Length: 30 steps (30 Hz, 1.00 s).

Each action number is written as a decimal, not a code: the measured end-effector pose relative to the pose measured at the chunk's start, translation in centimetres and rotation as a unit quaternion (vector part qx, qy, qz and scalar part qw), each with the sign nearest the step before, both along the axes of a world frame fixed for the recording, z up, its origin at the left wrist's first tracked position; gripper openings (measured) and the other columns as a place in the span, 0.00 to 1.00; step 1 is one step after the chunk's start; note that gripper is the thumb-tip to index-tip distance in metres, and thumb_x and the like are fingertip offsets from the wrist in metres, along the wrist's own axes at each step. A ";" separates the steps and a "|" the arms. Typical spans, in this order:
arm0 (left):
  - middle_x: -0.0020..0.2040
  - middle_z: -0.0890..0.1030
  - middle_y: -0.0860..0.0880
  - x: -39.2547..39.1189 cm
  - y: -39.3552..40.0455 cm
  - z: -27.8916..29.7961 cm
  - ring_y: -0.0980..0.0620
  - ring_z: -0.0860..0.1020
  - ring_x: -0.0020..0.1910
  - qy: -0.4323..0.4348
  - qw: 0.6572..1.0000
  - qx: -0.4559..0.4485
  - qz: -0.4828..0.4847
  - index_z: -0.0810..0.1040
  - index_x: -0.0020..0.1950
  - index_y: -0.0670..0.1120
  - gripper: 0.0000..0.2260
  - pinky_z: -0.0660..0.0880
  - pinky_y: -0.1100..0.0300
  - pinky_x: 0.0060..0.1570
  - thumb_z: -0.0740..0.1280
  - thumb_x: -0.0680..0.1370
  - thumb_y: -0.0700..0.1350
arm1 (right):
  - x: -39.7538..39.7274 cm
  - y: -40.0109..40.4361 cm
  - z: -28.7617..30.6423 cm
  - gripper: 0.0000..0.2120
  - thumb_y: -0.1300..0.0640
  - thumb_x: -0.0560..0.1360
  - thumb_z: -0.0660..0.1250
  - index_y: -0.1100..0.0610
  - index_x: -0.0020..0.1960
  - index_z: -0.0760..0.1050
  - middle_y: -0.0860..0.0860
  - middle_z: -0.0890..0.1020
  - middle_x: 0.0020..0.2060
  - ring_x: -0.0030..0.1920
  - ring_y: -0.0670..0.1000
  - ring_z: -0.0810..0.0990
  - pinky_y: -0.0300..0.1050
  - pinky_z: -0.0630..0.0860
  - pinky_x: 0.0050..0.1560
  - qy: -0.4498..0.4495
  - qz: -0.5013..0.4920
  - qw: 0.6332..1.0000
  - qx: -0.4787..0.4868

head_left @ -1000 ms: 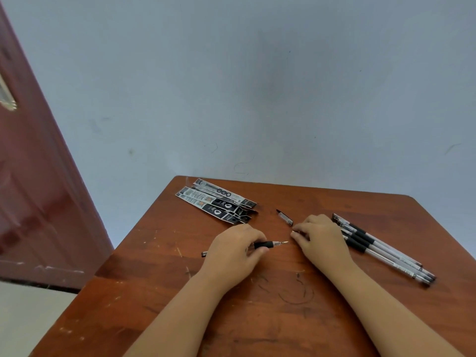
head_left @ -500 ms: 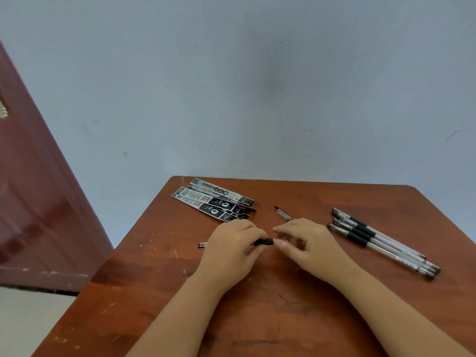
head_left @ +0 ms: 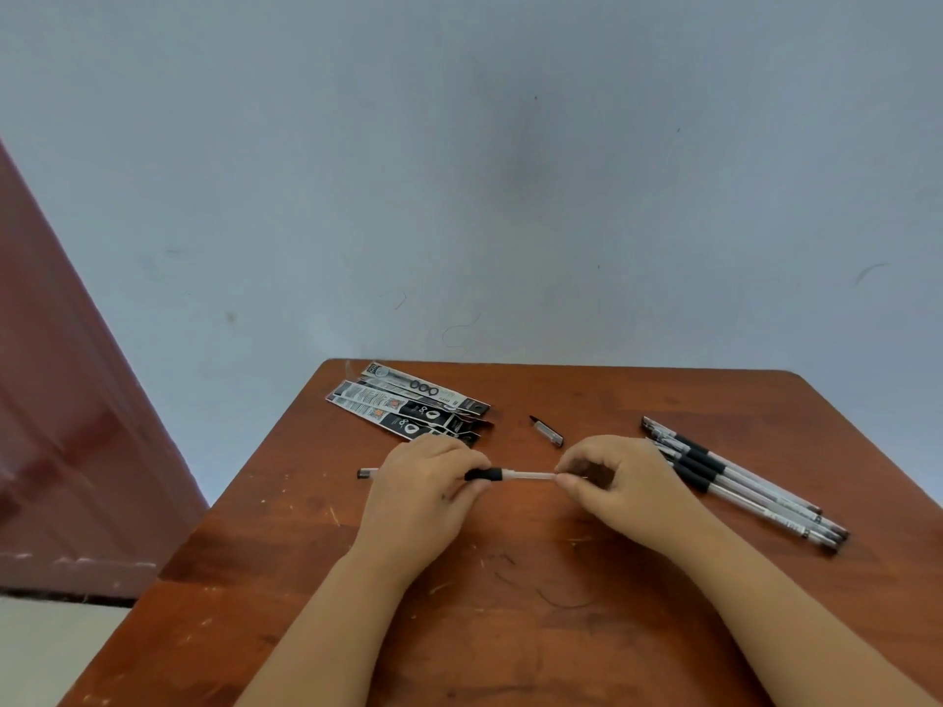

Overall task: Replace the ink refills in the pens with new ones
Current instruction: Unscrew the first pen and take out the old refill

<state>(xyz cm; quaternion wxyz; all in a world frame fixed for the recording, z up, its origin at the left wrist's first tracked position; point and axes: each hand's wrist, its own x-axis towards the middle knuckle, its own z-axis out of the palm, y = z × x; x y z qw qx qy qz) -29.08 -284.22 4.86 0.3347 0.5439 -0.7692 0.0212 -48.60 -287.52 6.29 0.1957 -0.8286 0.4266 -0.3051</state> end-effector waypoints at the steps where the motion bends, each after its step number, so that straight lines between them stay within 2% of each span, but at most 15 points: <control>1: 0.35 0.81 0.53 0.1 0.0 0.0 0.56 0.78 0.35 -0.008 1.000 0.001 0.009 0.82 0.39 0.47 0.06 0.76 0.58 0.35 0.69 0.64 0.45 | -0.2 0.0 0.1 0.08 0.60 0.71 0.67 0.48 0.37 0.75 0.41 0.76 0.34 0.37 0.38 0.74 0.29 0.70 0.40 0.019 0.003 1.000 0.003; 4: 0.35 0.81 0.53 0.4 -0.2 -0.2 0.55 0.78 0.36 -0.007 1.000 -0.003 0.025 0.82 0.40 0.48 0.06 0.76 0.57 0.36 0.69 0.64 0.45 | -0.5 0.0 0.2 0.15 0.59 0.71 0.66 0.44 0.32 0.66 0.40 0.74 0.34 0.38 0.41 0.73 0.28 0.68 0.38 0.061 -0.003 0.998 -0.005; 7: 0.36 0.81 0.54 0.4 -0.3 -0.3 0.59 0.75 0.38 -0.001 0.999 -0.006 0.034 0.81 0.40 0.49 0.06 0.70 0.64 0.38 0.69 0.65 0.45 | -0.5 0.1 0.3 0.14 0.56 0.71 0.67 0.44 0.33 0.65 0.41 0.74 0.32 0.34 0.40 0.72 0.29 0.68 0.37 0.051 -0.023 0.998 -0.020; 8: 0.36 0.81 0.55 0.4 -0.2 -0.2 0.58 0.74 0.38 0.000 0.999 -0.005 0.034 0.81 0.40 0.50 0.06 0.67 0.68 0.39 0.68 0.65 0.45 | -0.4 0.3 0.5 0.11 0.55 0.72 0.67 0.44 0.36 0.67 0.42 0.76 0.34 0.34 0.40 0.72 0.28 0.68 0.37 0.042 -0.021 0.999 -0.022; 10: 0.36 0.81 0.55 0.2 -0.2 -0.1 0.58 0.76 0.37 -0.006 0.999 -0.005 0.035 0.81 0.40 0.50 0.06 0.65 0.70 0.40 0.68 0.65 0.46 | -0.2 0.5 0.9 0.05 0.54 0.73 0.65 0.47 0.48 0.75 0.43 0.80 0.43 0.40 0.40 0.75 0.24 0.67 0.39 0.070 -0.011 0.997 -0.031; 11: 0.36 0.81 0.55 0.2 -0.2 0.0 0.57 0.77 0.36 -0.012 0.999 -0.008 0.034 0.81 0.40 0.50 0.06 0.66 0.69 0.39 0.68 0.64 0.46 | -0.3 0.5 1.2 0.09 0.54 0.74 0.63 0.50 0.54 0.77 0.44 0.80 0.47 0.45 0.41 0.76 0.23 0.66 0.44 0.097 0.000 0.994 -0.040; 12: 0.36 0.81 0.55 0.2 -0.1 0.1 0.56 0.78 0.36 -0.015 0.999 -0.013 0.032 0.81 0.39 0.49 0.06 0.68 0.67 0.38 0.69 0.64 0.45 | -0.6 0.4 1.6 0.11 0.55 0.75 0.62 0.53 0.56 0.77 0.46 0.80 0.49 0.49 0.43 0.76 0.27 0.67 0.48 0.135 0.010 0.990 -0.044; 13: 0.36 0.81 0.54 0.2 -0.1 0.2 0.54 0.79 0.36 -0.016 0.999 -0.018 0.034 0.81 0.39 0.49 0.06 0.69 0.64 0.38 0.69 0.64 0.45 | -1.0 0.4 2.0 0.11 0.55 0.75 0.62 0.54 0.56 0.77 0.48 0.81 0.50 0.50 0.46 0.77 0.32 0.69 0.52 0.166 0.004 0.985 -0.044; 15: 0.36 0.82 0.52 0.6 -0.2 0.1 0.51 0.80 0.36 -0.011 0.998 -0.022 0.053 0.81 0.40 0.47 0.05 0.71 0.59 0.36 0.72 0.65 0.42 | -2.4 0.1 3.0 0.10 0.57 0.75 0.63 0.56 0.52 0.79 0.52 0.82 0.48 0.50 0.51 0.77 0.40 0.69 0.52 0.171 -0.044 0.983 -0.047; 17: 0.38 0.82 0.49 0.7 -0.1 0.1 0.47 0.80 0.39 0.006 0.996 -0.013 0.083 0.82 0.43 0.45 0.07 0.73 0.55 0.39 0.74 0.66 0.38 | -4.1 -0.5 3.5 0.07 0.60 0.73 0.65 0.58 0.47 0.81 0.52 0.81 0.44 0.51 0.53 0.75 0.39 0.64 0.46 0.127 -0.121 0.982 -0.066; 19: 0.44 0.81 0.49 0.5 0.0 0.4 0.49 0.77 0.45 0.032 0.993 0.010 0.117 0.81 0.49 0.44 0.07 0.71 0.58 0.45 0.69 0.72 0.40 | -5.2 -1.1 3.4 0.05 0.61 0.71 0.67 0.59 0.44 0.82 0.52 0.77 0.39 0.52 0.55 0.72 0.38 0.57 0.41 0.058 -0.211 0.973 -0.075; 21: 0.49 0.79 0.50 0.1 -0.2 0.3 0.53 0.74 0.46 0.047 0.990 0.012 0.131 0.78 0.55 0.47 0.09 0.67 0.63 0.45 0.64 0.76 0.45 | -4.8 -1.5 2.9 0.05 0.60 0.70 0.68 0.59 0.43 0.82 0.52 0.75 0.38 0.52 0.55 0.72 0.39 0.58 0.42 0.016 -0.260 0.963 -0.066; 24: 0.50 0.79 0.51 -0.6 -0.2 0.1 0.54 0.74 0.47 0.051 0.990 0.023 0.130 0.77 0.58 0.50 0.11 0.68 0.63 0.44 0.60 0.78 0.48 | -3.2 -2.0 1.2 0.05 0.58 0.71 0.68 0.57 0.43 0.82 0.54 0.79 0.43 0.53 0.56 0.73 0.48 0.66 0.54 0.063 -0.257 0.963 -0.043; 27: 0.51 0.78 0.52 -0.9 -0.3 -0.2 0.54 0.74 0.51 0.031 0.991 0.041 0.124 0.75 0.60 0.53 0.12 0.67 0.64 0.44 0.58 0.79 0.50 | -2.0 -2.8 1.1 0.09 0.54 0.74 0.63 0.53 0.48 0.81 0.53 0.79 0.49 0.56 0.54 0.71 0.48 0.64 0.55 0.128 -0.278 0.951 -0.052; 30: 0.50 0.77 0.53 -1.0 -0.4 -0.4 0.55 0.73 0.50 0.028 0.992 0.039 0.113 0.75 0.59 0.53 0.12 0.64 0.66 0.42 0.58 0.79 0.50 | -0.6 -4.8 1.9 0.11 0.53 0.75 0.60 0.52 0.50 0.80 0.52 0.79 0.51 0.58 0.54 0.70 0.48 0.63 0.56 0.196 -0.289 0.934 -0.074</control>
